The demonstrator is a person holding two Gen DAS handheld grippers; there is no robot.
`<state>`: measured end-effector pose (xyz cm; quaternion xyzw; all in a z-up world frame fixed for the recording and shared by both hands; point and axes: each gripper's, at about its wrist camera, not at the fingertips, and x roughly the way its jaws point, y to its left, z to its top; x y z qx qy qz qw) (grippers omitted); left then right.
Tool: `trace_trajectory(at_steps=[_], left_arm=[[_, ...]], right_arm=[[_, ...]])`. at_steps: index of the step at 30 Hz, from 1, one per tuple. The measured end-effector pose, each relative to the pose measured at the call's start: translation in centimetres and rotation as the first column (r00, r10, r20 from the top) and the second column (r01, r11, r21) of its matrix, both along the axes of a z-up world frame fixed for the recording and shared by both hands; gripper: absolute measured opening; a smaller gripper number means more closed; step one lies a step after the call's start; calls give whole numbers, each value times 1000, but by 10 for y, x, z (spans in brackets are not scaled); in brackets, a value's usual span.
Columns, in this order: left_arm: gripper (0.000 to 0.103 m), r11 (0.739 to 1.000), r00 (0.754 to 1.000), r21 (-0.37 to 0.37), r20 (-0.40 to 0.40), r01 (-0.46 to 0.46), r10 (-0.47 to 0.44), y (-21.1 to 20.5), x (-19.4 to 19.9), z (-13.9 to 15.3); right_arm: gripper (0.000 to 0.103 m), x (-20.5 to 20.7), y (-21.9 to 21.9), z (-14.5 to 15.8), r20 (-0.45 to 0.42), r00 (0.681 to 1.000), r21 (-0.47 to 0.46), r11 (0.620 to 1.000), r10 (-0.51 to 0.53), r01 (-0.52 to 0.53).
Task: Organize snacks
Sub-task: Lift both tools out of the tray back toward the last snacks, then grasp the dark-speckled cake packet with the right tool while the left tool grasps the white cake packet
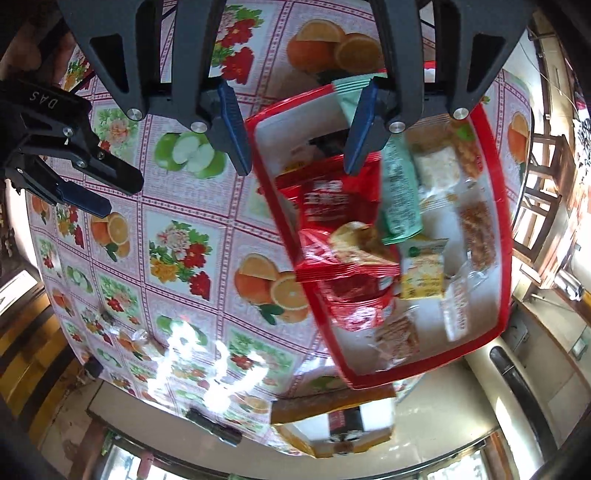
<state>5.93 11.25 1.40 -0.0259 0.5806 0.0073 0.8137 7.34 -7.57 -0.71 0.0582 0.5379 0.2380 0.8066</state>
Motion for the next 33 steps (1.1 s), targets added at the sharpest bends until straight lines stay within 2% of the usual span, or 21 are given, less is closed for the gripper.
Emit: trace_trajectory(at_steps=[6, 11, 16, 21, 27, 28, 30, 33], left_arm=[[51, 998, 998, 8, -29, 61, -60, -60, 38, -14], [51, 993, 996, 78, 5, 86, -86, -101, 64, -21], [51, 991, 996, 107, 31, 85, -88, -126, 85, -27], [51, 989, 998, 134, 10, 64, -66, -138, 107, -38], [51, 999, 997, 51, -74, 14, -10, -145, 158, -49], [51, 999, 997, 47, -82, 6, -2, -146, 167, -49], [51, 1000, 994, 27, -107, 6, -3, -149, 184, -52], [51, 1000, 992, -7, -122, -24, 23, -148, 206, -52]], right_arm=[[73, 23, -83, -18, -7, 984, -29, 983, -180, 180], [73, 46, -132, -20, 18, 968, -54, 967, -249, 250], [73, 76, -155, -21, 67, 970, -91, 966, -235, 241], [74, 114, -177, -25, 108, 964, -114, 960, -244, 256], [78, 161, -179, -24, 191, 963, -178, 958, -191, 225], [81, 169, -179, -24, 201, 962, -184, 958, -183, 221], [86, 187, -178, -29, 196, 968, -214, 957, -156, 197], [87, 207, -173, -44, 148, 984, -231, 964, -100, 132]])
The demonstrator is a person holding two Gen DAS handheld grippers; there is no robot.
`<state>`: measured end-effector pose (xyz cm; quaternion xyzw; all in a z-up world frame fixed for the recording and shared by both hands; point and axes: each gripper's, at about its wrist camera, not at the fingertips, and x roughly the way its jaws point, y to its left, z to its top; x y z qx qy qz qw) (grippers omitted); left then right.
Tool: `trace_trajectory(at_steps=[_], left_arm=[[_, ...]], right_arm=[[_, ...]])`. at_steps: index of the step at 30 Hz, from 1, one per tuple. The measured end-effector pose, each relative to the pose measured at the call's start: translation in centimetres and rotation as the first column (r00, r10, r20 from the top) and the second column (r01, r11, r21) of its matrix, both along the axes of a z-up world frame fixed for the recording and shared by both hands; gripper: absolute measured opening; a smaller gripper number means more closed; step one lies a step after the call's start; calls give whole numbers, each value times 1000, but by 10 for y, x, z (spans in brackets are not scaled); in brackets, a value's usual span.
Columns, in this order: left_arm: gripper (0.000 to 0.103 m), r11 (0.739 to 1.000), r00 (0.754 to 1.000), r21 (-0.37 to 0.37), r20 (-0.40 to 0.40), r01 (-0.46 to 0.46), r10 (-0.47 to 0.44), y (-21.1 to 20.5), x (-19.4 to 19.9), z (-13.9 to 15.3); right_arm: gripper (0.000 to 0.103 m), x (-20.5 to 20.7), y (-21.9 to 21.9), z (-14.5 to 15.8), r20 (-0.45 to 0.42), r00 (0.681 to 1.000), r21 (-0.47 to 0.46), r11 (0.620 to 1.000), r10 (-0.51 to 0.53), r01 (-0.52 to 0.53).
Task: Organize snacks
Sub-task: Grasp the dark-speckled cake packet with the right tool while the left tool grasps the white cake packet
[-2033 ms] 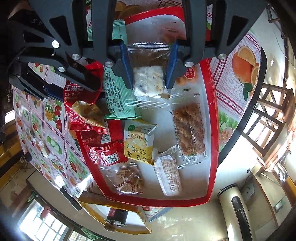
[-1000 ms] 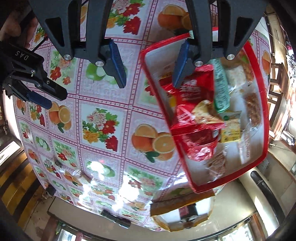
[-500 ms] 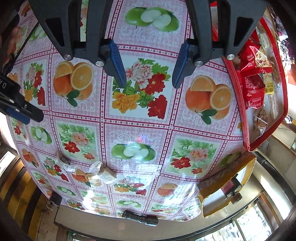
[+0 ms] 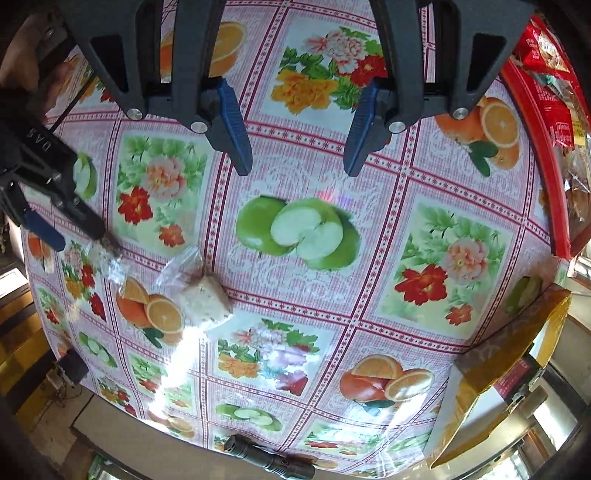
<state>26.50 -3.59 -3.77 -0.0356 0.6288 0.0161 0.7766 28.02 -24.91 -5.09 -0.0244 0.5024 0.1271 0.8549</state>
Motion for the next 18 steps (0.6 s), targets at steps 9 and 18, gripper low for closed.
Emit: trace_trajectory(at_steps=[9, 18], left_arm=[[51, 1000, 994, -22, 106, -14, 17, -5, 21, 22], [51, 1000, 989, 17, 145, 8, -10, -17, 25, 21]], right_arm=[[81, 25, 8, -25, -73, 996, -44, 998, 47, -50], [79, 22, 14, -26, -56, 996, -82, 994, 63, -67]])
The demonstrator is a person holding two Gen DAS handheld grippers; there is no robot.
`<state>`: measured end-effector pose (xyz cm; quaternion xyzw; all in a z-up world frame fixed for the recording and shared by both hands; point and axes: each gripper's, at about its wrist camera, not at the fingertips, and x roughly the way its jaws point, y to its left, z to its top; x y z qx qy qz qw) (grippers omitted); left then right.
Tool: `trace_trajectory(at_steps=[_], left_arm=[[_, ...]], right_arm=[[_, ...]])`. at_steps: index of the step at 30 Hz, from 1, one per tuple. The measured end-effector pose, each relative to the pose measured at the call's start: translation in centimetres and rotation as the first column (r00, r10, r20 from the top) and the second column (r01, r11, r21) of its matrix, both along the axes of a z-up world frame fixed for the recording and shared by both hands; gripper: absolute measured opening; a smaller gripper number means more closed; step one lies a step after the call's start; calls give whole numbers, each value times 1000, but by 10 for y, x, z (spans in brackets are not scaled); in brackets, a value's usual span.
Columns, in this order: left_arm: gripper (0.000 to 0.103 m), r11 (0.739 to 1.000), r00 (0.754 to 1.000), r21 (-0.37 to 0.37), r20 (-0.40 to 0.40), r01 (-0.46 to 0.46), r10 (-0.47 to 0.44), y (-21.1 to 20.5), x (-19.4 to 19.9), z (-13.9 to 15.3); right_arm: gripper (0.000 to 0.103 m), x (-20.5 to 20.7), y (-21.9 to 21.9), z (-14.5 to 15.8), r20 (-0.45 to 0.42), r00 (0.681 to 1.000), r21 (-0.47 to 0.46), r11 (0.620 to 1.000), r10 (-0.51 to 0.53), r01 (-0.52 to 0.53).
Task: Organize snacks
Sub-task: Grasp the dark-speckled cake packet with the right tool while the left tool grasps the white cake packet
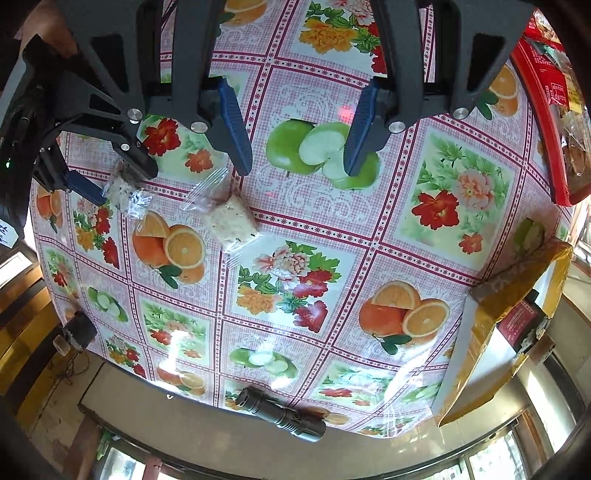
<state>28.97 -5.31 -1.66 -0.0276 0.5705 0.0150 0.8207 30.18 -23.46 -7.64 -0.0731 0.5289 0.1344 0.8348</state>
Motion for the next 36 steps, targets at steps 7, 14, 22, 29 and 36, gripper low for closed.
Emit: trace_trajectory(at_steps=[7, 14, 22, 29, 36], left_arm=[[51, 1000, 997, 18, 74, 18, -20, 0, -19, 12], [51, 999, 998, -8, 51, 42, -41, -1, -24, 12], [51, 984, 994, -179, -107, -2, -17, 8, 20, -3], [51, 962, 984, -268, -177, -51, 3, -2, 47, -19], [51, 943, 979, -327, -205, -59, -9, -27, 61, -36]], right_arm=[[79, -18, -10, 9, -3, 998, 23, 998, -56, 57], [79, -33, -7, 12, 5, 998, -17, 998, -57, 57], [82, -8, -7, 0, 4, 998, -1, 998, -63, 63], [36, 3, 2, 5, -2, 999, 3, 999, -42, 42], [36, 3, 2, 4, -8, 999, 4, 999, -48, 48]])
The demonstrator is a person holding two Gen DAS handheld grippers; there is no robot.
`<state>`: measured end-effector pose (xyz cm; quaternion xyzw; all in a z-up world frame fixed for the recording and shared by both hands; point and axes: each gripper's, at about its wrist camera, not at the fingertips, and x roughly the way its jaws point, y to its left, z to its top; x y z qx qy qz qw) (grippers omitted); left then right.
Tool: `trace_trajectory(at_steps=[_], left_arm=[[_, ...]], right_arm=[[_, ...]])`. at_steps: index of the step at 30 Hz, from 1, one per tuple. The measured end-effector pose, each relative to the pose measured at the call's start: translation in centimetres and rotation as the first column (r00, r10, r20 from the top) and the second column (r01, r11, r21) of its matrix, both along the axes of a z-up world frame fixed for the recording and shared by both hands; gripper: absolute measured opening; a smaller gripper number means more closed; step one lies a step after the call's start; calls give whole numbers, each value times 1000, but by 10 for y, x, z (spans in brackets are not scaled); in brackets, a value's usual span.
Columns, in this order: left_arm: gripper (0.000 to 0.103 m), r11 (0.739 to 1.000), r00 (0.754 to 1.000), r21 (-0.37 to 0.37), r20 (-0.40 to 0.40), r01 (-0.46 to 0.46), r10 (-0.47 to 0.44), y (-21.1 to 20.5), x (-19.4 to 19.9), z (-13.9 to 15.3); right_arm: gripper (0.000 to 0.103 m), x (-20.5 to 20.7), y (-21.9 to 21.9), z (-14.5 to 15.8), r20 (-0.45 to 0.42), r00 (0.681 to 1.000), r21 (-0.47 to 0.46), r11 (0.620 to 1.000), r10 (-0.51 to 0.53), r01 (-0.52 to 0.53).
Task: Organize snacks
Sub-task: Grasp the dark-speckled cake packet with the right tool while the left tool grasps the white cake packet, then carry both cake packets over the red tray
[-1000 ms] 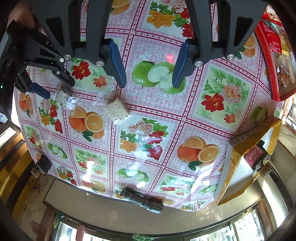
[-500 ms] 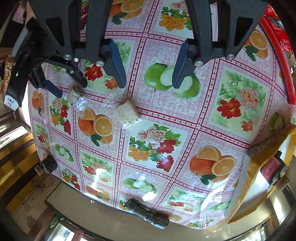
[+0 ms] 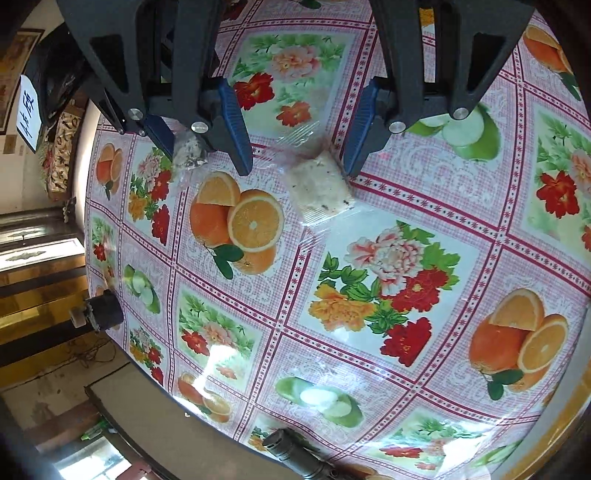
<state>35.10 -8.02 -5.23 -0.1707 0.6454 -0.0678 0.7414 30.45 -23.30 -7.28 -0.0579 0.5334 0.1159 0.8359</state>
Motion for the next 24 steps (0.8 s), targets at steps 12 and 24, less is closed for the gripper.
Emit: trace_trajectory(at_steps=[12, 24], left_arm=[[31, 999, 999, 38, 40, 16, -17, 3, -7, -1], [30, 996, 990, 75, 129, 55, -65, 36, -76, 33]], right_arm=[[34, -16, 1, 3, 45, 999, 5, 1000, -20, 20], [34, -71, -2, 28, 44, 996, 94, 993, -76, 71]])
